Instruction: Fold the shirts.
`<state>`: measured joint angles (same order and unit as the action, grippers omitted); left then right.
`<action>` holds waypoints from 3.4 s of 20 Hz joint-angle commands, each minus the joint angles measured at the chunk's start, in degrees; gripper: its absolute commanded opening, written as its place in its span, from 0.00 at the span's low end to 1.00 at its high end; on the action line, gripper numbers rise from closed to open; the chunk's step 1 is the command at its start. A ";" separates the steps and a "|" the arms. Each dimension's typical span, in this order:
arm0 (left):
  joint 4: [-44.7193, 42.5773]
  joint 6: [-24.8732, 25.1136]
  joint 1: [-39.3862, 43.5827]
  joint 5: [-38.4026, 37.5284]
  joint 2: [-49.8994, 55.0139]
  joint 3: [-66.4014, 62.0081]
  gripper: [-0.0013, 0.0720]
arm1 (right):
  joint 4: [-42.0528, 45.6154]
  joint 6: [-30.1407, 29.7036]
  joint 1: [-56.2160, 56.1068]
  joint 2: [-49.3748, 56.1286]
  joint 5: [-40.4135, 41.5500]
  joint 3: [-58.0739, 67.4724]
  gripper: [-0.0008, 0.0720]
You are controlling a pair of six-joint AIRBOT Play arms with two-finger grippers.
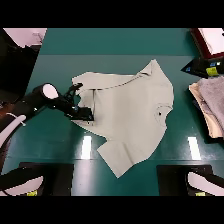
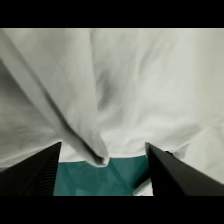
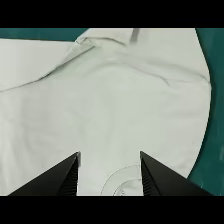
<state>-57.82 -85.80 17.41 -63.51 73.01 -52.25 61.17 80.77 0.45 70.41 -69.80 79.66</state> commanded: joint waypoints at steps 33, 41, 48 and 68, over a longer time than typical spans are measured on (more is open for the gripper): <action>-4.39 0.74 4.20 2.34 -0.81 -13.22 0.05 | -3.15 17.35 -2.23 -14.12 9.79 -54.69 0.46; -9.05 0.72 2.05 -2.99 -7.13 -13.20 0.05 | -2.54 10.40 0.92 -3.82 14.62 -35.93 0.03; -8.85 1.79 5.95 -9.92 -9.75 -11.08 0.05 | 0.07 7.89 3.19 8.87 5.33 -15.08 0.65; -9.03 1.77 5.95 -6.54 -9.75 -10.91 0.05 | -5.38 -2.82 17.20 -8.48 1.92 -48.70 0.51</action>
<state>-66.87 -84.01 23.33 -69.87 63.31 -63.16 58.98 78.87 17.43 62.04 -70.24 31.90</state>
